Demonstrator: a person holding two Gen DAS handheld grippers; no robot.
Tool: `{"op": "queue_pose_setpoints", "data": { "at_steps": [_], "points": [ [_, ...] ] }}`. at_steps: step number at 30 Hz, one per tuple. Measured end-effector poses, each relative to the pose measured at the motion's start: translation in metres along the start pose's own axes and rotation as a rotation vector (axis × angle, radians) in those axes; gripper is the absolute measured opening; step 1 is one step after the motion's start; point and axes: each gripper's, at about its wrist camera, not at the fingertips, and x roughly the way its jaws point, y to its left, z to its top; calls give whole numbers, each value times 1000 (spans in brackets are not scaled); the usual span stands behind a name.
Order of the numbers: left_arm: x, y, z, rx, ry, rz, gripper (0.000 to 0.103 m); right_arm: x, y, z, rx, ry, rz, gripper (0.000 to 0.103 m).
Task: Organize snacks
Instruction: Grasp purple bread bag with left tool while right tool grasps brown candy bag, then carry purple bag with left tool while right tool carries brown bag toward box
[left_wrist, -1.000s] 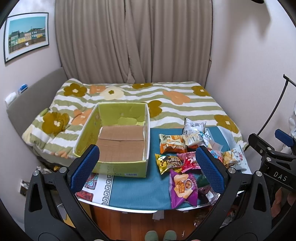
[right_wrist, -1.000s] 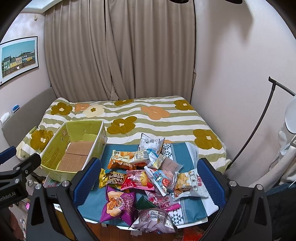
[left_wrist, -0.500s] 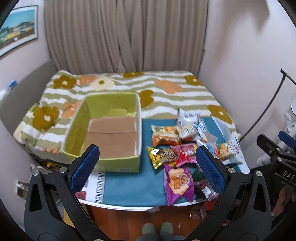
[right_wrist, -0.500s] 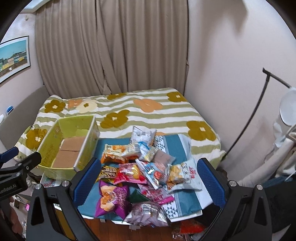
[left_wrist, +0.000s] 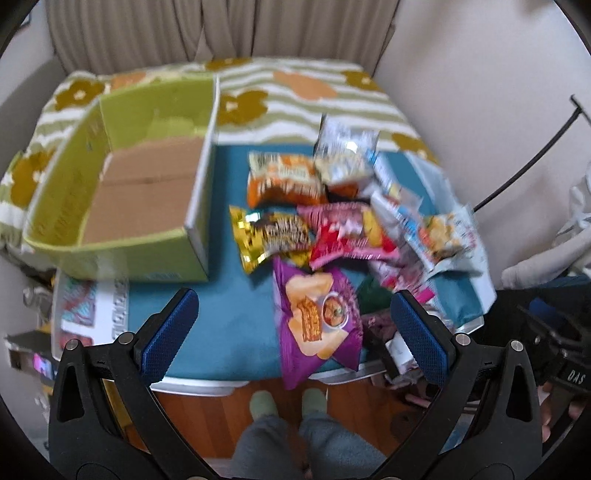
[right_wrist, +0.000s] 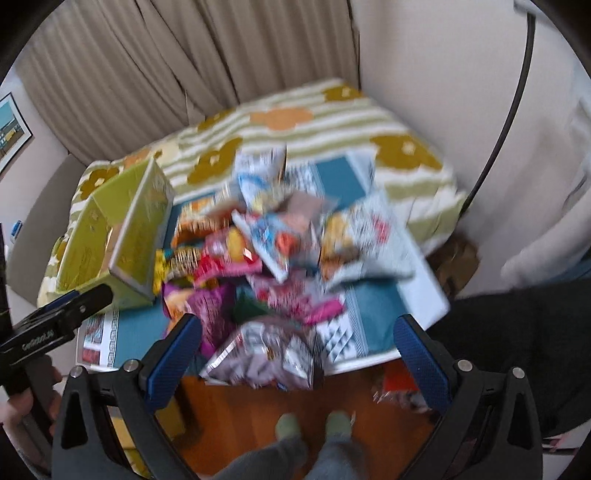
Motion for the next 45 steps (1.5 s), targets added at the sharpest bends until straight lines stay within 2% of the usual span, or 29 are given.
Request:
{"op": "queue_pose_setpoints", "data": {
  "at_steps": [6,11,16,19,24,26,30,35,36,37,38,42,45],
  "points": [
    [57,-11,-13,-64,103,22,103,64,-26,-13,61,172,186,103],
    [91,-19,-19,-86,146,57,103,99,-36,-17,44,259,330,103],
    [115,-18,-22,-112,176,80,103,131,-34,-18,5,342,427,103],
    [129,-19,-25,-121,201,80,103,139,-30,-14,-39,352,449,103],
    [142,-14,-30,-153,228,69,100,154,-28,-11,-7,417,513,103],
    [145,-9,-31,-169,229,74,93,157,-28,-10,-9,427,532,103],
    [145,3,-32,-192,216,55,86,169,-28,-9,3,466,574,103],
    [145,13,-33,-200,202,51,72,176,-17,-3,-63,477,578,102],
    [144,14,-33,-198,198,56,69,176,-15,-2,-67,474,582,95],
    [143,16,-32,-192,195,65,68,176,-13,-1,-67,471,606,82],
    [140,15,-37,-185,193,72,67,178,-14,-2,-64,471,629,76],
    [132,9,-37,-176,187,81,65,170,-10,-7,-100,445,618,69],
    [118,3,-39,-162,169,98,65,162,-4,-9,-109,418,606,69]
  ]
}}
